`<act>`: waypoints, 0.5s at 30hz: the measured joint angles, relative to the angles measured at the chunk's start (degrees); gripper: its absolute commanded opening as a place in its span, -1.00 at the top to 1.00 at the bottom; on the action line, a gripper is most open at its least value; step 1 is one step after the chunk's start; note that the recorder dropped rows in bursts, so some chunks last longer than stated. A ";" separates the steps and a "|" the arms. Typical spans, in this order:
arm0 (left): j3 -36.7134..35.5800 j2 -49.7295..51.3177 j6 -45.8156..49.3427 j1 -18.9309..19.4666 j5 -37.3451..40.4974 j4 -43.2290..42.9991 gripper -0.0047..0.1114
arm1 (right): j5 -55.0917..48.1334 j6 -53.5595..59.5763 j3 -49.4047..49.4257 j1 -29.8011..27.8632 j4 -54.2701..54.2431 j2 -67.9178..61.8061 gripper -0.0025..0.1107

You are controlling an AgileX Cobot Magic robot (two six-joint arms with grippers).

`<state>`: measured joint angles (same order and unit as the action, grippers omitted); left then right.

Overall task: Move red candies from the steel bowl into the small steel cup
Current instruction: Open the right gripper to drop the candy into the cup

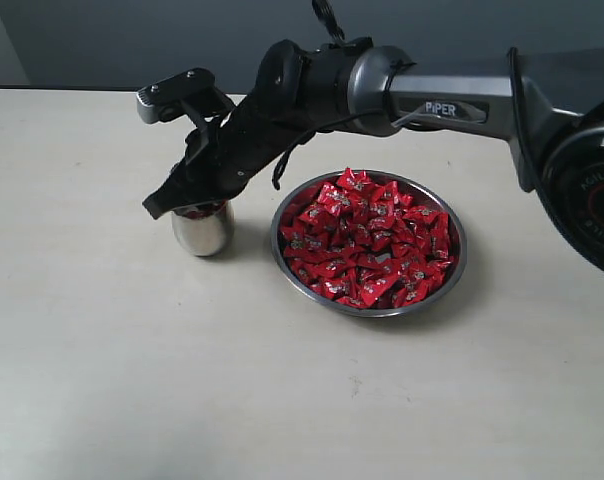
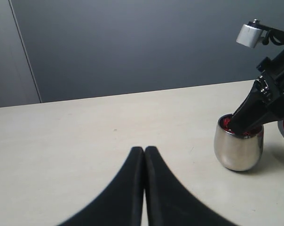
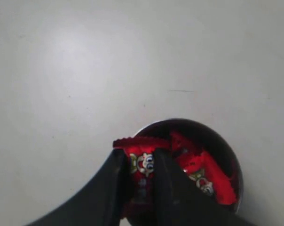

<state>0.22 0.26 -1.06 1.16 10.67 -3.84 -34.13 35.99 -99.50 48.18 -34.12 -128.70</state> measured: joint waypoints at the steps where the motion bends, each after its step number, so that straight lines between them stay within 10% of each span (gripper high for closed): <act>1: 0.00 0.00 0.00 0.00 0.00 0.00 0.91 | 0.11 0.00 0.00 0.00 0.24 0.00 0.95; 15: 0.00 0.00 0.00 0.00 0.00 0.00 0.91 | 2.21 0.00 0.00 0.00 2.38 0.00 0.95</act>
<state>0.22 0.26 -1.06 1.16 10.67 -3.84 -31.91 35.99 -99.50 48.18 -31.74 -128.70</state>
